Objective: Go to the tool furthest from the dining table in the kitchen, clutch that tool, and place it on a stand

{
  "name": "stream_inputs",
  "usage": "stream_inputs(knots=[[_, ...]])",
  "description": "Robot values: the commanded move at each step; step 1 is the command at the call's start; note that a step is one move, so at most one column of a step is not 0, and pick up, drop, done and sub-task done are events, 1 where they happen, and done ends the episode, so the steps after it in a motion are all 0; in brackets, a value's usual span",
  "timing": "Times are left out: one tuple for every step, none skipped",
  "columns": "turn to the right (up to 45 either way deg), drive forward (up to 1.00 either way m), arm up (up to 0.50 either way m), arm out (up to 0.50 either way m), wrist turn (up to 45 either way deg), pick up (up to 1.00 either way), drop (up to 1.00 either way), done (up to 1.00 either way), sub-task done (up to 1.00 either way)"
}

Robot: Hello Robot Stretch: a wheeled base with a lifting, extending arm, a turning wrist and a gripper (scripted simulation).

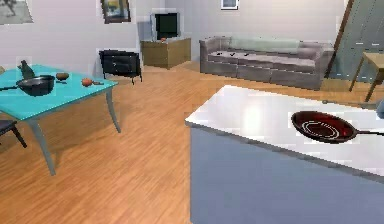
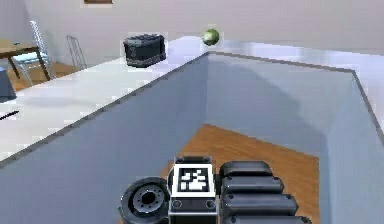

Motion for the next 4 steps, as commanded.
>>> stream_inputs(knots=[[27.0,0.0,0.0,0.0,0.0,0.0,0.0,0.0,0.0],[0.0,0.05,0.0,0.0,0.0,0.0,0.0,0.0,0.0],[-45.0,0.0,0.0,0.0,0.0,0.0,0.0,0.0,0.0],[-42.0,0.0,0.0,0.0,0.0,0.0,0.0,0.0,0.0]])
